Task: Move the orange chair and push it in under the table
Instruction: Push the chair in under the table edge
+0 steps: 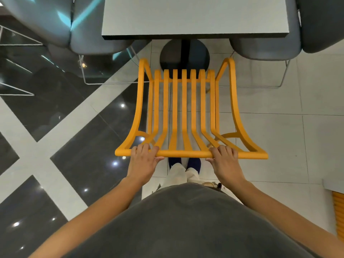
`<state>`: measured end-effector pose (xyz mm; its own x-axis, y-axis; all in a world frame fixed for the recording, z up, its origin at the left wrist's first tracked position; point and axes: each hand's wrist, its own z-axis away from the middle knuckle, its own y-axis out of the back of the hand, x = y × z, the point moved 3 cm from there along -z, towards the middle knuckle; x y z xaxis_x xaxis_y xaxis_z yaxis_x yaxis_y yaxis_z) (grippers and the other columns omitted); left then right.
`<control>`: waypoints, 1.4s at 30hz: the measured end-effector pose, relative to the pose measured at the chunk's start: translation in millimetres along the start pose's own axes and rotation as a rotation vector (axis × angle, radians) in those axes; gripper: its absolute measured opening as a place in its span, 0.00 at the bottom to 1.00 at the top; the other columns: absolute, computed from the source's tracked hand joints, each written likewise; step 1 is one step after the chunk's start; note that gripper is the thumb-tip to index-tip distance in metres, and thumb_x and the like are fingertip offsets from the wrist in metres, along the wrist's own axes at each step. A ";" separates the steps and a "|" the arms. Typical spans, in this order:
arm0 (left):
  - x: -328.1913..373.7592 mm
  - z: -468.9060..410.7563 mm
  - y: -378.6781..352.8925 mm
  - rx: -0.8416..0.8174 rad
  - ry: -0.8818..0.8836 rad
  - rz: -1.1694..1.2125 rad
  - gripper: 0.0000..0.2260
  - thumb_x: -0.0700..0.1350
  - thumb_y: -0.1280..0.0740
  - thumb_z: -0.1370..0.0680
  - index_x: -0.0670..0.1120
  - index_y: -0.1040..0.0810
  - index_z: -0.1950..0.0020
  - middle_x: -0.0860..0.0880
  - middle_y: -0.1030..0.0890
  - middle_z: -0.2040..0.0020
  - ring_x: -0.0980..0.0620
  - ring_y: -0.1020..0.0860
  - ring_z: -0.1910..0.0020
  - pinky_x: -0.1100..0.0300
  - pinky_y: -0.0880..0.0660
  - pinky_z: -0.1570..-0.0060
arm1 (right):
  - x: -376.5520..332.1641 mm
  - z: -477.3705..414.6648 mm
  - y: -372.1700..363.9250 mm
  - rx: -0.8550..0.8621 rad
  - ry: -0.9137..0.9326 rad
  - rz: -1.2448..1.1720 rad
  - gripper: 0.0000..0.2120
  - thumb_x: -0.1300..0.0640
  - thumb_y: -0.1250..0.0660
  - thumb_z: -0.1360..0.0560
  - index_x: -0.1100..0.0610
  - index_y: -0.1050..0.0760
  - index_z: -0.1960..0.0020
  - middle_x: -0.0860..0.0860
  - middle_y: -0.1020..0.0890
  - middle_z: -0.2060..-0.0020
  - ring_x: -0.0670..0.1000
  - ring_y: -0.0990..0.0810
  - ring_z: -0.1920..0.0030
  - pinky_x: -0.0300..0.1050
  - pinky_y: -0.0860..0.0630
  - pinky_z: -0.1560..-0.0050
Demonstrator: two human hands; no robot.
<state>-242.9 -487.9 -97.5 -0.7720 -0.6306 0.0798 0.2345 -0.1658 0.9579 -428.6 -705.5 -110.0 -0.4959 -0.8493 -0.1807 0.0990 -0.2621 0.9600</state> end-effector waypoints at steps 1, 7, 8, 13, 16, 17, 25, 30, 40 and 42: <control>-0.2 1.2 -1.1 0.001 0.003 0.000 0.23 0.61 0.49 0.21 0.46 0.23 0.44 0.43 0.24 0.55 0.42 0.28 0.56 0.47 0.31 0.52 | 1.5 3.4 -2.0 0.004 -0.003 0.012 0.14 0.47 0.39 0.23 0.55 0.27 0.44 0.54 0.23 0.53 0.57 0.27 0.51 0.57 0.32 0.44; 0.8 1.8 -6.7 -0.005 0.026 -0.033 0.23 0.60 0.49 0.20 0.44 0.24 0.43 0.41 0.25 0.54 0.41 0.28 0.56 0.45 0.31 0.52 | 9.0 8.6 -6.8 -0.025 -0.082 0.088 0.16 0.46 0.46 0.21 0.57 0.29 0.42 0.58 0.24 0.50 0.60 0.28 0.48 0.61 0.35 0.40; 0.1 0.3 -7.1 0.001 0.020 -0.033 0.23 0.60 0.49 0.20 0.44 0.24 0.44 0.41 0.25 0.55 0.41 0.28 0.57 0.45 0.31 0.52 | 10.0 6.7 -6.6 -0.039 -0.072 0.093 0.17 0.46 0.46 0.20 0.57 0.29 0.43 0.58 0.24 0.49 0.60 0.28 0.49 0.62 0.35 0.41; -4.8 -11.9 -6.9 0.077 0.017 -0.042 0.22 0.60 0.49 0.20 0.44 0.24 0.47 0.42 0.25 0.56 0.42 0.28 0.58 0.45 0.31 0.52 | 12.3 -8.0 -1.7 -0.031 -0.058 0.067 0.16 0.47 0.47 0.19 0.57 0.28 0.43 0.57 0.24 0.50 0.60 0.28 0.50 0.62 0.34 0.41; -8.6 -27.0 -2.5 0.113 0.009 -0.032 0.22 0.60 0.47 0.21 0.44 0.24 0.47 0.42 0.24 0.55 0.42 0.28 0.57 0.44 0.30 0.50 | 14.9 -24.5 5.8 -0.003 -0.038 0.068 0.17 0.46 0.48 0.19 0.58 0.28 0.46 0.58 0.24 0.51 0.60 0.28 0.51 0.61 0.35 0.43; -10.1 -33.5 -0.6 0.121 0.003 -0.029 0.22 0.60 0.47 0.21 0.44 0.24 0.47 0.42 0.24 0.55 0.42 0.27 0.57 0.44 0.30 0.50 | 16.4 -30.8 8.0 0.002 -0.034 0.070 0.18 0.46 0.48 0.19 0.58 0.28 0.46 0.58 0.24 0.52 0.60 0.28 0.51 0.60 0.35 0.43; -29.2 -93.5 20.6 0.119 -0.023 0.008 0.25 0.61 0.50 0.21 0.44 0.25 0.42 0.42 0.24 0.52 0.42 0.28 0.52 0.44 0.33 0.47 | 18.9 -89.1 28.5 0.065 -0.029 0.039 0.21 0.45 0.50 0.20 0.61 0.28 0.47 0.60 0.26 0.53 0.61 0.30 0.53 0.61 0.36 0.45; -38.1 -131.5 30.9 0.143 -0.032 0.026 0.23 0.61 0.51 0.20 0.45 0.27 0.43 0.43 0.25 0.52 0.43 0.29 0.53 0.46 0.35 0.47 | 25.5 -128.7 39.5 0.054 -0.024 0.036 0.22 0.45 0.50 0.19 0.62 0.29 0.46 0.60 0.27 0.53 0.61 0.31 0.52 0.63 0.36 0.42; -57.4 -189.5 44.2 0.156 -0.055 0.018 0.21 0.61 0.51 0.20 0.47 0.28 0.43 0.44 0.27 0.51 0.45 0.30 0.52 0.47 0.35 0.48 | 32.7 -187.3 49.4 0.087 -0.009 0.002 0.21 0.45 0.50 0.19 0.60 0.29 0.45 0.58 0.27 0.52 0.59 0.31 0.52 0.63 0.37 0.41; -63.6 -201.3 47.8 0.146 -0.060 0.024 0.20 0.60 0.51 0.20 0.48 0.29 0.42 0.44 0.27 0.51 0.44 0.30 0.52 0.46 0.35 0.48 | 31.5 -196.9 50.4 0.096 -0.011 -0.011 0.20 0.45 0.50 0.19 0.60 0.29 0.45 0.58 0.27 0.52 0.59 0.31 0.51 0.62 0.37 0.41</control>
<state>-63.6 -608.4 -112.4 -0.8021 -0.5858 0.1157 0.1683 -0.0359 0.9851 -269.3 -835.7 -109.5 -0.5058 -0.8415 -0.1897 0.0106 -0.2260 0.9741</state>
